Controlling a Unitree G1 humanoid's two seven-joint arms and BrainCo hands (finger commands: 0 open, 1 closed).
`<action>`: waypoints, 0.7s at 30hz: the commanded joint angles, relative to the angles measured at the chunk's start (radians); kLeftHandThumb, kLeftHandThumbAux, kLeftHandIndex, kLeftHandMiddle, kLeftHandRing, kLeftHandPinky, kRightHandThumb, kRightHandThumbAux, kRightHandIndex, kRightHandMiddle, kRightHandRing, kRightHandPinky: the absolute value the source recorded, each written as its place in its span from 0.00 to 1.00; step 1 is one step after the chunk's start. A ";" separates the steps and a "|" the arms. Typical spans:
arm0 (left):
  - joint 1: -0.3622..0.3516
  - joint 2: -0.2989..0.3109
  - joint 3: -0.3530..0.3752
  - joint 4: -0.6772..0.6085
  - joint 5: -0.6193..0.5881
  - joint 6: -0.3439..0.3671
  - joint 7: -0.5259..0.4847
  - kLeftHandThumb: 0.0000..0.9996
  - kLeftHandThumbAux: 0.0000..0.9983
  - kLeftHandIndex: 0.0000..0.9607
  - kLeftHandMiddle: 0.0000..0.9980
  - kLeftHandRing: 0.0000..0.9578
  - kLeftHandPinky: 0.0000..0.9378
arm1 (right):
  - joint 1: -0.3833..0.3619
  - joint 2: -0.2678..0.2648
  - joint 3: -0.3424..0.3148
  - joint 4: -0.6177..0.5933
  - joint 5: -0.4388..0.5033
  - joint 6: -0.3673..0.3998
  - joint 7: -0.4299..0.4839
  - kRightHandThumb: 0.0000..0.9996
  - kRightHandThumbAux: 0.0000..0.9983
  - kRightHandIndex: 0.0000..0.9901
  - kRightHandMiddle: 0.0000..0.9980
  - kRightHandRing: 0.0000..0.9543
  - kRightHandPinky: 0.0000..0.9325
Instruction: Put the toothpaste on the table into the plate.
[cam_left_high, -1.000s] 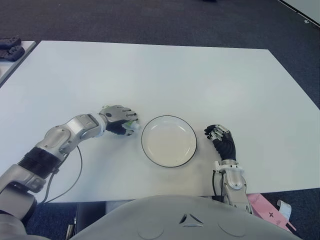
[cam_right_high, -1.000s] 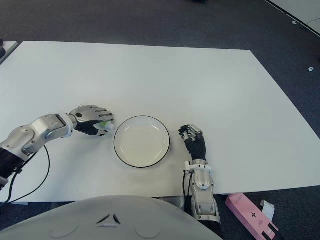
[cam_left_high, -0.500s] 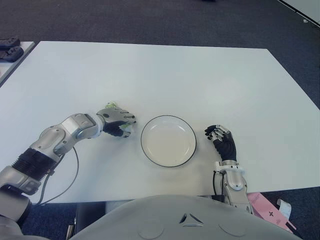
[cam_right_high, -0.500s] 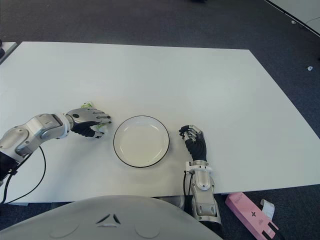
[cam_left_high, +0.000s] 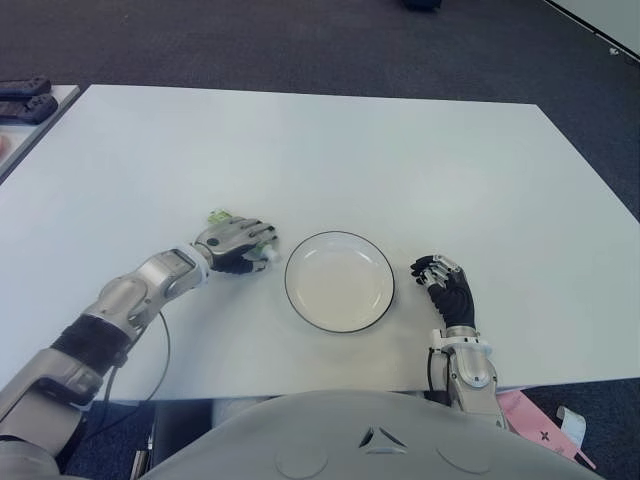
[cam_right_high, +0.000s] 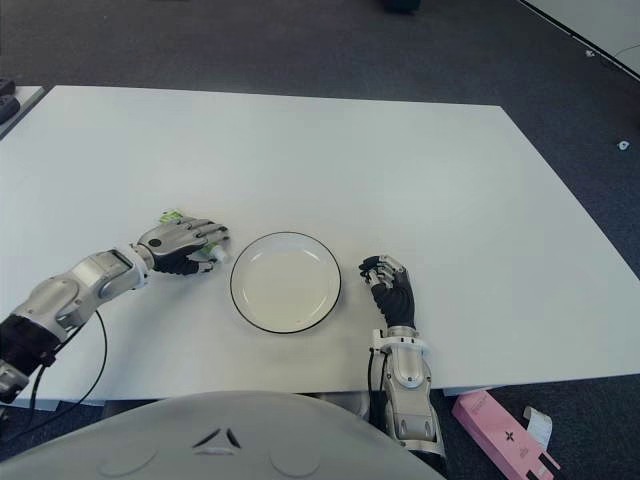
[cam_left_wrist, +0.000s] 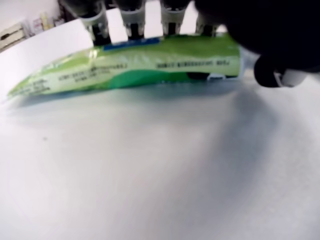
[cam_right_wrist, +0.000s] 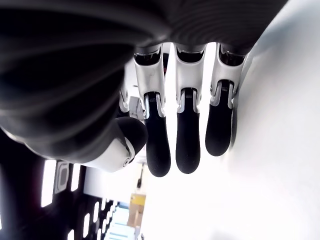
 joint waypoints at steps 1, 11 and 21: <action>0.068 -0.090 -0.042 0.245 0.062 0.102 0.223 0.61 0.24 0.00 0.11 0.15 0.30 | 0.015 -0.005 -0.011 -0.003 0.010 0.026 0.008 0.70 0.73 0.43 0.49 0.49 0.49; 0.112 -0.138 0.002 0.311 -0.022 0.095 0.449 0.73 0.34 0.11 0.17 0.23 0.35 | 0.021 -0.005 -0.016 -0.024 0.017 0.054 0.017 0.70 0.73 0.43 0.49 0.49 0.50; 0.101 -0.147 -0.001 0.370 -0.063 0.074 0.491 0.74 0.40 0.14 0.19 0.24 0.33 | 0.022 -0.004 -0.019 -0.027 0.015 0.057 0.024 0.70 0.73 0.43 0.49 0.49 0.50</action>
